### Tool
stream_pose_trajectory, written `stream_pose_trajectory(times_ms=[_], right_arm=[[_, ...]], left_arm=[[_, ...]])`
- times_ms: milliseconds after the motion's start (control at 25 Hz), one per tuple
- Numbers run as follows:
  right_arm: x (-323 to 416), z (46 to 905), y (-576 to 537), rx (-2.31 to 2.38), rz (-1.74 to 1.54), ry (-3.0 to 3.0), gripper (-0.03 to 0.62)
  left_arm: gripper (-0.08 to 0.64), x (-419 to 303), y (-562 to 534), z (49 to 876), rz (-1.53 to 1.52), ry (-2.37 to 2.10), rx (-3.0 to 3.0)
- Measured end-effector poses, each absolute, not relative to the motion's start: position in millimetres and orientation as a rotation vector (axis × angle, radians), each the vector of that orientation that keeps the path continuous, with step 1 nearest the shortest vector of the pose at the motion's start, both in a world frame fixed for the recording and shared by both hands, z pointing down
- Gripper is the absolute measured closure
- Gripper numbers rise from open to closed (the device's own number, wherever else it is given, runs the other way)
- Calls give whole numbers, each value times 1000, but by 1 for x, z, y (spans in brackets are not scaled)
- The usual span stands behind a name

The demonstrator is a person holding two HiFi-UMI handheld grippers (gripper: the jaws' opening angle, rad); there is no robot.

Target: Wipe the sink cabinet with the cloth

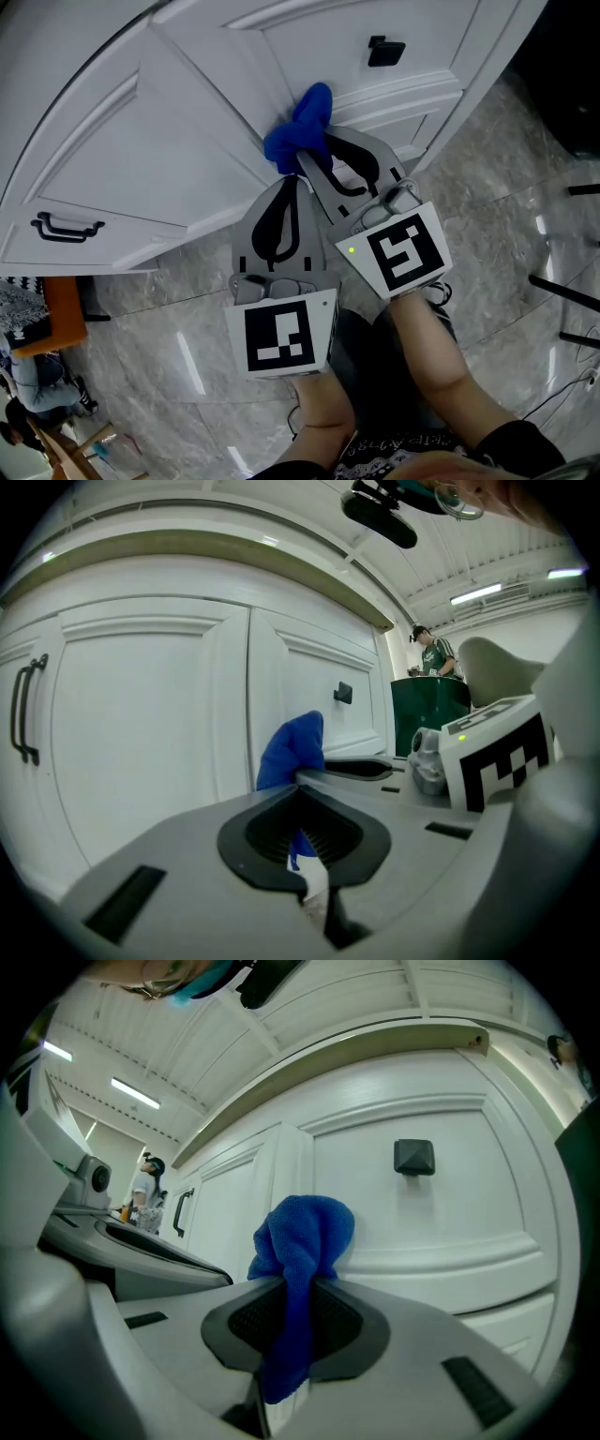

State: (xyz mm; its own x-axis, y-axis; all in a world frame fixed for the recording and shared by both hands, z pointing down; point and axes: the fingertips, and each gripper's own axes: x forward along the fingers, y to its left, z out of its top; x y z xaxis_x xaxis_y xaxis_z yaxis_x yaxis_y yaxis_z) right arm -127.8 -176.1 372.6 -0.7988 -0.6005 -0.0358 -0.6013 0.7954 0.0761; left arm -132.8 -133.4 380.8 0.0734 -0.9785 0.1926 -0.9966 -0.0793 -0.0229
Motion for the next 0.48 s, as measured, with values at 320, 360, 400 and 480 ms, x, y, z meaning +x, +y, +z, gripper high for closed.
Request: stream_pose_trajectory(times_ms=[320, 360, 400, 480], right_arm=[[-113, 372, -184, -1049, 98, 2945, 519], [-112, 372, -184, -1051, 100, 2944, 520], [-111, 372, -185, -1053, 100, 2941, 520], [-109, 371, -186, -1062, 95, 2934, 518]], left_arm=[[555, -128, -134, 378, 239, -2049, 2224], [555, -127, -134, 378, 241, -2047, 2227], [555, -126, -134, 378, 248, -2044, 2234], [555, -125, -134, 381, 288, -2030, 2256]])
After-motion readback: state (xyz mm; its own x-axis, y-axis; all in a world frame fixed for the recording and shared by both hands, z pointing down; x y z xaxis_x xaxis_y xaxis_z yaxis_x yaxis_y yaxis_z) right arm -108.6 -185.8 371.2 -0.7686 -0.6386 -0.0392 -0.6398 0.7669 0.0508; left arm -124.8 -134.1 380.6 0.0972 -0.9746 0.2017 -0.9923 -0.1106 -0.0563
